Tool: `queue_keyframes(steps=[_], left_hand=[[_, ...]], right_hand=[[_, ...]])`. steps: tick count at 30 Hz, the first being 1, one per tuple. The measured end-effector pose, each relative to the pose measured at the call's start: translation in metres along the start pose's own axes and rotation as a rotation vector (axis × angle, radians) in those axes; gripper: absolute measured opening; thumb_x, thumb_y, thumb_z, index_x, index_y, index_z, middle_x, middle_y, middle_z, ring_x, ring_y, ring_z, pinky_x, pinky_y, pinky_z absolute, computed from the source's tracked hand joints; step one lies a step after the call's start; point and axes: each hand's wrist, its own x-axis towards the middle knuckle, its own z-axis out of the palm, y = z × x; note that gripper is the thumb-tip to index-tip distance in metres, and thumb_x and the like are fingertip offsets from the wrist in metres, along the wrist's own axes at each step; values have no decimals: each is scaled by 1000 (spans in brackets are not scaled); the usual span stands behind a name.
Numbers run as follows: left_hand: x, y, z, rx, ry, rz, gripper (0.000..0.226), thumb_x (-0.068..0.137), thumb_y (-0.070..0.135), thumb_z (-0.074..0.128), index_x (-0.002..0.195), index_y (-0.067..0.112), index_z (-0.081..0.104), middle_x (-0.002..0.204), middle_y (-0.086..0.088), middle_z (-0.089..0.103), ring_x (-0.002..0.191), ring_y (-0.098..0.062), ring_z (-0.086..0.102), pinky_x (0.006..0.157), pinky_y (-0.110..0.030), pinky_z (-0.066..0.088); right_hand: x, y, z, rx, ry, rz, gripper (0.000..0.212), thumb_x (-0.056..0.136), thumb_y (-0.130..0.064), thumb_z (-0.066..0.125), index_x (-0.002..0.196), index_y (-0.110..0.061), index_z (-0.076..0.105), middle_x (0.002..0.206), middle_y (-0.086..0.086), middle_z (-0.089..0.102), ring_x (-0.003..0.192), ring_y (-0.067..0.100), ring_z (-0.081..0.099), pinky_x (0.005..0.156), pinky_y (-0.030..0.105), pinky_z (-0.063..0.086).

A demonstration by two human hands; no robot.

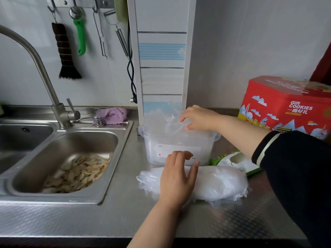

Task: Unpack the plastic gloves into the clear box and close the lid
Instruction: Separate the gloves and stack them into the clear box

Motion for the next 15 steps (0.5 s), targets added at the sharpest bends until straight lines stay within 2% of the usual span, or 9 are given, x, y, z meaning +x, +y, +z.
queue_keyframes(steps=[4, 7, 10, 11, 13, 15], left_hand=[[0, -1, -1, 6, -58, 24, 19, 88, 38, 55, 101, 25, 57, 100, 16, 55, 93, -7, 51, 77, -21, 42], [-2, -5, -2, 70, -245, 64, 27, 84, 45, 51, 103, 28, 59, 108, 13, 52, 100, -11, 51, 86, -28, 41], [-5, -10, 0, 151, -351, 91, 39, 81, 54, 47, 110, 32, 61, 115, 13, 52, 106, -12, 47, 92, -31, 38], [-4, -11, 1, 162, -354, 91, 39, 80, 54, 48, 110, 33, 62, 114, 15, 53, 106, -12, 47, 92, -31, 38], [-2, -13, 2, 156, -345, 80, 32, 81, 51, 51, 104, 35, 66, 109, 18, 56, 101, -12, 48, 88, -31, 39], [-1, -15, 4, 130, -295, 85, 22, 82, 43, 54, 91, 32, 71, 99, 16, 61, 90, -15, 52, 80, -33, 44]], right_hand=[[-14, -4, -15, -85, 128, -35, 36, 92, -41, 58, 126, -32, 55, 135, -5, 45, 127, 21, 34, 101, 39, 35], [-31, -5, -27, -35, 260, -70, 33, 91, -40, 60, 122, -28, 60, 127, -5, 50, 122, 19, 40, 100, 36, 35], [-66, -11, -27, 329, 541, -140, 14, 90, -27, 64, 100, -18, 68, 97, -7, 60, 90, 8, 55, 81, 30, 47], [-81, -16, -24, 443, 585, -169, 15, 91, -27, 63, 94, -14, 69, 88, -5, 62, 80, 7, 56, 73, 29, 48], [-113, -25, -9, 508, 589, -226, 32, 92, -39, 58, 84, -9, 67, 76, 1, 64, 68, 14, 58, 63, 32, 48], [-140, -28, 12, 452, 543, -264, 45, 91, -52, 54, 79, -11, 67, 71, -1, 63, 65, 17, 59, 60, 35, 48]])
